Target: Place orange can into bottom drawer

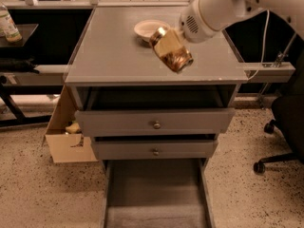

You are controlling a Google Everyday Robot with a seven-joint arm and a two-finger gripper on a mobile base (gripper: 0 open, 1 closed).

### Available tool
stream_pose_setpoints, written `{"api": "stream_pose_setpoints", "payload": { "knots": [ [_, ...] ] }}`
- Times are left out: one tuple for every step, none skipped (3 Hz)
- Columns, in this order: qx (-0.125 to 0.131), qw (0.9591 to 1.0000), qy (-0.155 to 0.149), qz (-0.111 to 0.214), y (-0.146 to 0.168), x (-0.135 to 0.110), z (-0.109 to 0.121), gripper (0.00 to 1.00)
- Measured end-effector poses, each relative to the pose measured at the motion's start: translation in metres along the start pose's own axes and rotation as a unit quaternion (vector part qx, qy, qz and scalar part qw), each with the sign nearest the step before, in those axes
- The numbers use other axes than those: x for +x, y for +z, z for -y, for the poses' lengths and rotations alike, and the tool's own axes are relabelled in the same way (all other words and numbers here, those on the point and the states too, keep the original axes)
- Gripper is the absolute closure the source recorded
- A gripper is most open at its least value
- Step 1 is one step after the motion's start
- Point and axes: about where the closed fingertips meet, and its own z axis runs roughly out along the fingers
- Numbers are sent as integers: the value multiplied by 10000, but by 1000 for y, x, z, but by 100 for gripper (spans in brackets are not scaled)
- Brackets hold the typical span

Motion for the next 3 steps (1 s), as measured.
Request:
{"api": "stream_pose_setpoints", "payload": {
  "knots": [
    [-202,9991,-54,-366,26,31,-19,100],
    [-196,9991,-48,-364,26,31,-19,100],
    [-148,9970,-517,-557,38,48,-37,100]
  ]
}}
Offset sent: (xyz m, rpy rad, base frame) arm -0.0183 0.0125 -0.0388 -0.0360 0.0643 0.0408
